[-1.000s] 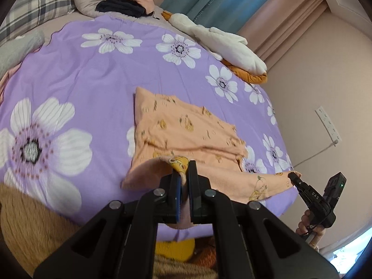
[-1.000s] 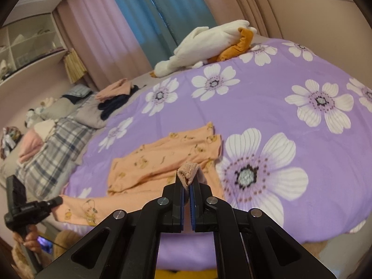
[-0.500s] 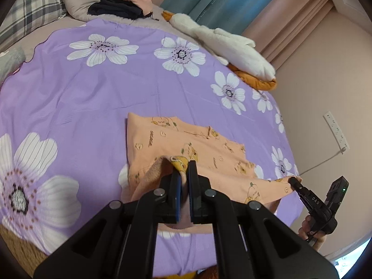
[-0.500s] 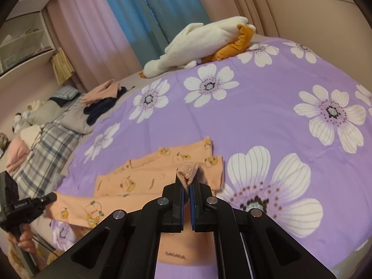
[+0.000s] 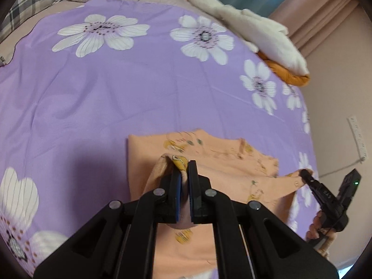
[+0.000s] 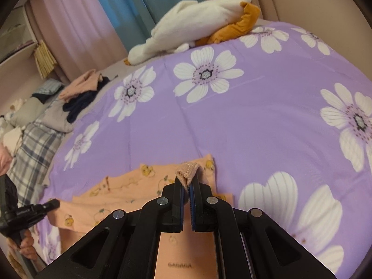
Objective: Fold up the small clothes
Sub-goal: 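Fold the held hem with both tools toward the collar, then open both tools and release the folded hem onto the shirt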
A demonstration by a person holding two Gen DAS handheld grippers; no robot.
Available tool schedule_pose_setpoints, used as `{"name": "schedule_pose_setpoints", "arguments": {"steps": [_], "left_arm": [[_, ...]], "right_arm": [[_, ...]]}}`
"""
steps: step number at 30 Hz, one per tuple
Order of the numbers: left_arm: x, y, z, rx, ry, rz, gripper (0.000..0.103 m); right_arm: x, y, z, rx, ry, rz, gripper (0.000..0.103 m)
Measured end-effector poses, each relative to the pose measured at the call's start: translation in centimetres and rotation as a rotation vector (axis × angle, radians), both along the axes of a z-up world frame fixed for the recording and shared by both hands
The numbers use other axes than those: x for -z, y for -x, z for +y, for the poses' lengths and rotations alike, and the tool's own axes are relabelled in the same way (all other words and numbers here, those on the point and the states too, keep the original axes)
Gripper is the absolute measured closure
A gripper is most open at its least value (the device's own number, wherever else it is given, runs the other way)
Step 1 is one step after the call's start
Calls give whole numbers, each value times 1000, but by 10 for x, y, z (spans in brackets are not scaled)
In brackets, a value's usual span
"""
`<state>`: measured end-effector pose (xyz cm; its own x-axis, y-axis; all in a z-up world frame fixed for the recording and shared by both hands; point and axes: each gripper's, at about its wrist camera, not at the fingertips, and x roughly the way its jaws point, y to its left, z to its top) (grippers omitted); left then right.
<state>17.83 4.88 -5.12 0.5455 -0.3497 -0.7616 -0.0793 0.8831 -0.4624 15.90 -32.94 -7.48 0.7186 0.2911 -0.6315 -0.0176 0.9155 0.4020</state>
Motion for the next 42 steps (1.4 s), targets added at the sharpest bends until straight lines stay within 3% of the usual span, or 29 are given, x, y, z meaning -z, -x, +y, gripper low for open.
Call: {"name": "schedule_pose_setpoints", "arguments": {"steps": [11, 18, 19, 20, 21, 22, 23, 25, 29, 31, 33, 34, 35, 37, 38, 42], "left_arm": [[66, -55, 18, -41, 59, 110, 96], [70, -53, 29, -50, 161, 115, 97], [62, -48, 31, -45, 168, 102, 92], [53, -44, 32, -43, 153, 81, 78], [43, -38, 34, -55, 127, 61, 70], [35, -34, 36, -67, 107, 47, 58], [19, -23, 39, -83, 79, 15, 53], [3, -12, 42, -70, 67, -18, 52], [-23, 17, 26, 5, 51, -48, 54], [-21, 24, 13, 37, 31, -47, 55], [-13, 31, -2, 75, 17, -44, 65], [-6, 32, -9, 91, 14, -27, 76], [5, 30, -18, 111, 9, 2, 82], [22, 27, -31, 143, 5, 36, 85], [33, 24, -38, 149, -12, 57, 87], [52, 1, -45, 118, -55, 80, 87]], "right_arm": [[43, -64, 7, 32, 36, 136, 98], [61, -80, 4, 48, 6, 207, 97], [60, -78, 3, 50, 3, 210, 97], [57, -76, 3, 48, 6, 209, 96], [52, -73, 3, 45, 11, 203, 93], [44, -67, 1, 43, 15, 184, 81], [38, -63, -1, 47, 22, 167, 59], [21, -48, -5, 67, 38, 103, 39], [3, -23, -2, -6, 14, 50, 39], [2, -10, 7, -65, 8, 45, 39], [6, -4, 20, -115, 18, 47, 39], [9, -1, 27, -137, 30, 50, 41], [13, 0, 36, -155, 53, 56, 44], [22, -5, 50, -182, 88, 78, 70], [27, -8, 55, -194, 106, 98, 77], [44, -22, 75, -232, 176, 156, 78]]}}
